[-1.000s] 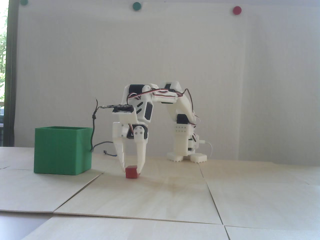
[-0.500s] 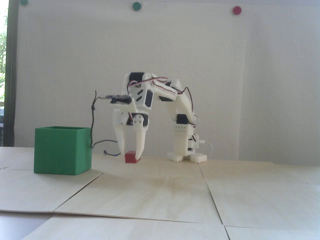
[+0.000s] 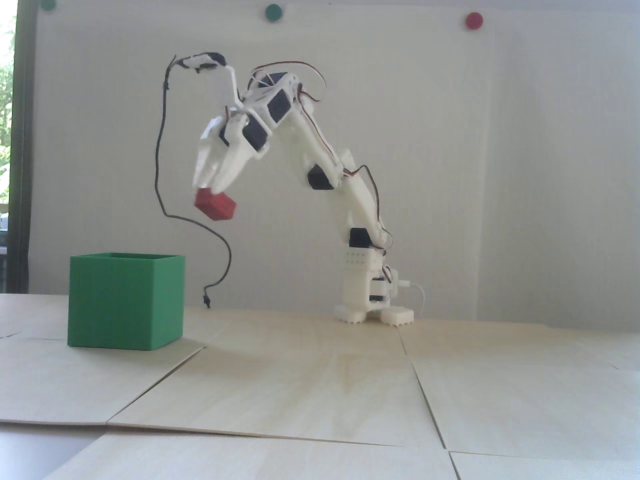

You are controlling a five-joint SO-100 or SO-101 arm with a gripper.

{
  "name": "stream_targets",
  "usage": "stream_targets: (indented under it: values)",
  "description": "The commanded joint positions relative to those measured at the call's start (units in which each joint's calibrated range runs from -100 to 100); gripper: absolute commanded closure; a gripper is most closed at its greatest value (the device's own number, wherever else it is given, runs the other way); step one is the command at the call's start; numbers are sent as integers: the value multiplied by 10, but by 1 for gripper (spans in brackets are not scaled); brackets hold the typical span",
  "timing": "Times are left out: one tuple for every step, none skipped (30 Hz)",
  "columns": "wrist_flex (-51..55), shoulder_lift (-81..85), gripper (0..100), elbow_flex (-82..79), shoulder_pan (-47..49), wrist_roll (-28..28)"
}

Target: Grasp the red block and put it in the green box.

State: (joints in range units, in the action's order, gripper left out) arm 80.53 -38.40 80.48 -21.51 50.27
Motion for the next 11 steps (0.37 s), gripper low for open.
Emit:
stream_targets:
  values:
    - [-130, 72, 98, 39, -47, -5]
    - [-155, 72, 98, 15, -53, -5]
    - [-183, 72, 98, -14, -57, -5]
    - [-209, 76, 98, -42, -59, -5]
    - [-256, 76, 98, -83, -61, -5]
    - [-326, 76, 98, -141, -64, -5]
    - [-350, 76, 98, -163, -66, -5]
    - [-381, 76, 98, -192, -66, -5]
    - [-409, 77, 98, -217, -66, -5]
    - [-439, 77, 98, -244, -66, -5]
    - [-457, 77, 98, -263, -66, -4]
